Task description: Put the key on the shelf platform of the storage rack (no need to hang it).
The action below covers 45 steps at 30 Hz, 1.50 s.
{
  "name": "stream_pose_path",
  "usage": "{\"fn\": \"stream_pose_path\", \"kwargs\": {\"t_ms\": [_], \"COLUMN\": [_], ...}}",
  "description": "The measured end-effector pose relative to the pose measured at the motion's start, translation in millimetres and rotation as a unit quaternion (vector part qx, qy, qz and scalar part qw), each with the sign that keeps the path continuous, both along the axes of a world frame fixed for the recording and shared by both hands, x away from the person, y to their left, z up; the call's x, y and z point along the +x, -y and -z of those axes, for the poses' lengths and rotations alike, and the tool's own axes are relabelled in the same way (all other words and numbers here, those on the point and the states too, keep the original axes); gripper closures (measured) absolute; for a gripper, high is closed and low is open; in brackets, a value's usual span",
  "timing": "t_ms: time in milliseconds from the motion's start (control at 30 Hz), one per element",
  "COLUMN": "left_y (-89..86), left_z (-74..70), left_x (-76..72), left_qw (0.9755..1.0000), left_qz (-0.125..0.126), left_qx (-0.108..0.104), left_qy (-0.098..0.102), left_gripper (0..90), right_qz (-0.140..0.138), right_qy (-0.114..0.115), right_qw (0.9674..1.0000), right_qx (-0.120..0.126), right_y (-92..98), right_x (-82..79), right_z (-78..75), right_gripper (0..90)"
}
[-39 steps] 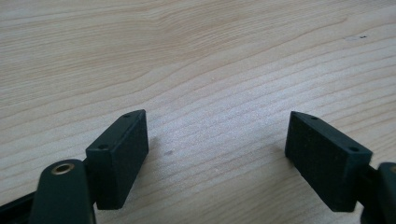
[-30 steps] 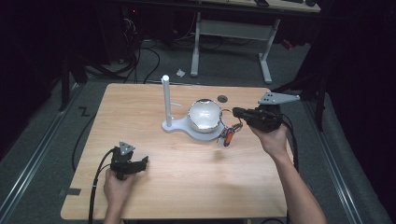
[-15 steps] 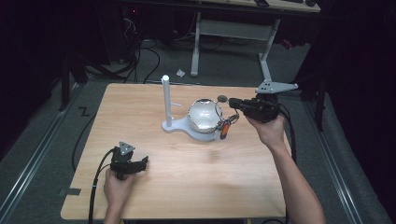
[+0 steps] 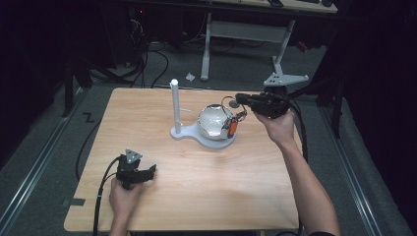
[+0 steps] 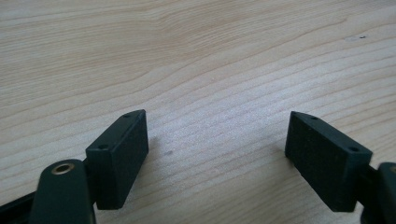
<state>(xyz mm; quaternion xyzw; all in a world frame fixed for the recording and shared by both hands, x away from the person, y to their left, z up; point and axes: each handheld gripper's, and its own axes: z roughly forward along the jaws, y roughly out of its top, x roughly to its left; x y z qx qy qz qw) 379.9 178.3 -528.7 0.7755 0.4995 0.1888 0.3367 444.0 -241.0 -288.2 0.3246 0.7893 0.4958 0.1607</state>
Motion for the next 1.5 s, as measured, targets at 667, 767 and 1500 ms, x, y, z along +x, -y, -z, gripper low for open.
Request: {"fn": "stream_pose_path", "kwargs": {"t_ms": [667, 767, 1500], "left_y": [0.0, 0.0, 0.1], "left_z": [0.1, 0.1, 0.1], "left_x": [0.0, 0.0, 0.0], "left_qw": [1.0, 1.0, 1.0], "left_qz": [0.0, 0.0, 0.0], "left_qx": [0.0, 0.0, 0.0], "left_qy": [0.001, 0.0, 0.0], "left_gripper": [21.8, 21.8, 21.8], "right_qz": [0.028, 0.031, 0.035], "right_qy": [-0.013, -0.015, -0.035], "right_qw": [0.9994, 0.9991, 0.9973], "right_qx": [-0.018, -0.023, -0.054], "right_y": [-21.8, -25.4, -46.6], "right_x": [37.1, 42.1, 61.2], "right_z": [7.9, 13.2, 53.5], "right_gripper": [87.8, 87.8, 87.6]}}
